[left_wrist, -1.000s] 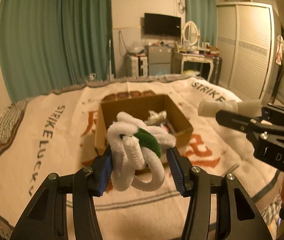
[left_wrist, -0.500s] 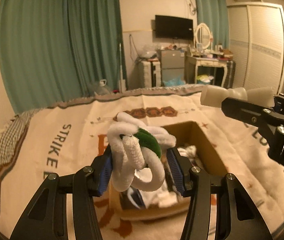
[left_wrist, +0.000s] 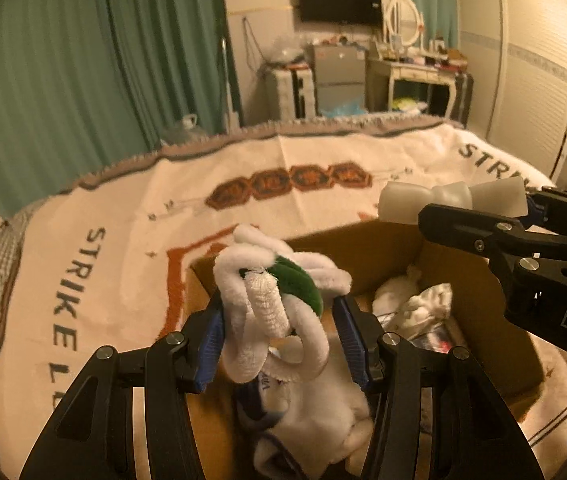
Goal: Organize soft objects
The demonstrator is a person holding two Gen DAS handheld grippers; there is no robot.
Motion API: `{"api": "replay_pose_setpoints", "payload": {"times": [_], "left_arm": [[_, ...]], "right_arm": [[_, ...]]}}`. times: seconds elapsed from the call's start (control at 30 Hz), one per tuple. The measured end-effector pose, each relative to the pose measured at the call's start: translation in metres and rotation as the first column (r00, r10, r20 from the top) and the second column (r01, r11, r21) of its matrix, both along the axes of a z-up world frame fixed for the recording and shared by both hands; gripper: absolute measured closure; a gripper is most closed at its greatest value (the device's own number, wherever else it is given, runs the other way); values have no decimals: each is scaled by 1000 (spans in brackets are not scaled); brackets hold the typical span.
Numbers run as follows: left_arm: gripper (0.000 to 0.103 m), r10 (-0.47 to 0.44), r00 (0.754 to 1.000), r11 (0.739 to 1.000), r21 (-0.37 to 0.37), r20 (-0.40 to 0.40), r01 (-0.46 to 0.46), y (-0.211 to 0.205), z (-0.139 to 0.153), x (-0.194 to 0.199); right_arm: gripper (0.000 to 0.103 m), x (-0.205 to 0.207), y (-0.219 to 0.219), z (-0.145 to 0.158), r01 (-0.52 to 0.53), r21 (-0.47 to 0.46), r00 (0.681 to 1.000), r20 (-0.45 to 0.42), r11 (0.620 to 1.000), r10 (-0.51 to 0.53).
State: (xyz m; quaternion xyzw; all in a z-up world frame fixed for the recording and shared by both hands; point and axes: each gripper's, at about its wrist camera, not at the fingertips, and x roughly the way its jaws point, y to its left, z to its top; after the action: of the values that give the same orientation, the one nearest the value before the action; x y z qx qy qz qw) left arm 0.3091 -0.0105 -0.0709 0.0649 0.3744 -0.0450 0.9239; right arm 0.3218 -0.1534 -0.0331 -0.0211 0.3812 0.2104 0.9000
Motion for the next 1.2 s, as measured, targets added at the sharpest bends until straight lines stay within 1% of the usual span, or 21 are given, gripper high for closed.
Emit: {"api": "replay_pose_setpoints", "payload": {"times": [0.07,0.1,0.17,0.23,0.27,0.33,0.43,0.5,0.6,0.67,0.7,0.77,0.8,0.83,0.87,0.93,0.97,1.03,1.07,1.13,1.2], "left_arm": [[51,-9,1000,1000,-4,-8,9,-1,-3,4],[47,-7,1000,1000,-3,-2,7,-1,-3,3],[47,-15,999,1000,13,35,15,-5,-2,-3],[34,-4,998,999,49,55,1,-8,-1,-2],[33,-1,998,998,61,61,-2,-9,0,-3],[25,-3,998,997,79,64,-2,-12,3,-6],[25,4,997,997,76,79,-10,-12,15,-16],[25,13,995,998,66,101,-20,-10,30,-28],[25,27,985,998,48,169,-36,-6,67,-51],[25,36,969,998,39,245,-47,-3,102,-76],[25,40,961,998,37,274,-52,-2,113,-85],[24,53,931,997,30,361,-68,1,147,-116],[15,58,914,997,24,402,-74,3,163,-131],[11,67,897,997,16,436,-82,5,174,-145],[11,76,873,996,5,481,-90,8,188,-166],[11,80,839,996,-4,539,-93,13,207,-195],[11,88,817,995,-17,570,-95,17,216,-213],[11,112,793,993,-49,599,-103,24,227,-236],[11,123,785,992,-70,607,-102,29,231,-247],[11,138,782,990,-99,607,-99,35,235,-260],[11,154,770,987,-134,619,-90,40,232,-275]], "right_arm": [[64,7,-1,-8,3,8,1000,-19,1000,-3],[64,10,-1,-12,9,7,1000,-28,1000,-9],[60,14,-2,-18,15,8,999,-46,1000,-14],[41,13,-5,-18,34,10,999,-38,999,-34],[40,11,-7,-15,48,12,998,-27,999,-48],[40,7,-11,-9,62,17,998,-12,998,-62],[40,-4,-17,9,82,17,997,11,997,-82],[40,-15,-21,25,90,9,995,30,996,-90],[40,-41,-28,61,111,-6,990,88,994,-110],[40,-59,-31,88,113,-11,985,134,994,-110],[40,-74,-34,109,118,-6,979,170,993,-115],[40,-94,-38,138,126,4,969,214,992,-124],[38,-108,-40,156,124,11,963,241,992,-123],[36,-120,-42,170,120,16,957,264,993,-120],[25,-138,-42,188,106,17,951,291,994,-107],[8,-167,-43,213,93,22,935,341,995,-95],[6,-183,-43,224,93,25,923,373,995,-96],[1,-219,-43,244,89,28,894,439,996,-92],[0,-235,-43,250,92,28,878,469,995,-94],[0,-260,-42,256,93,26,852,515,995,-93],[0,-280,-41,256,67,41,837,542,997,-79]]}}
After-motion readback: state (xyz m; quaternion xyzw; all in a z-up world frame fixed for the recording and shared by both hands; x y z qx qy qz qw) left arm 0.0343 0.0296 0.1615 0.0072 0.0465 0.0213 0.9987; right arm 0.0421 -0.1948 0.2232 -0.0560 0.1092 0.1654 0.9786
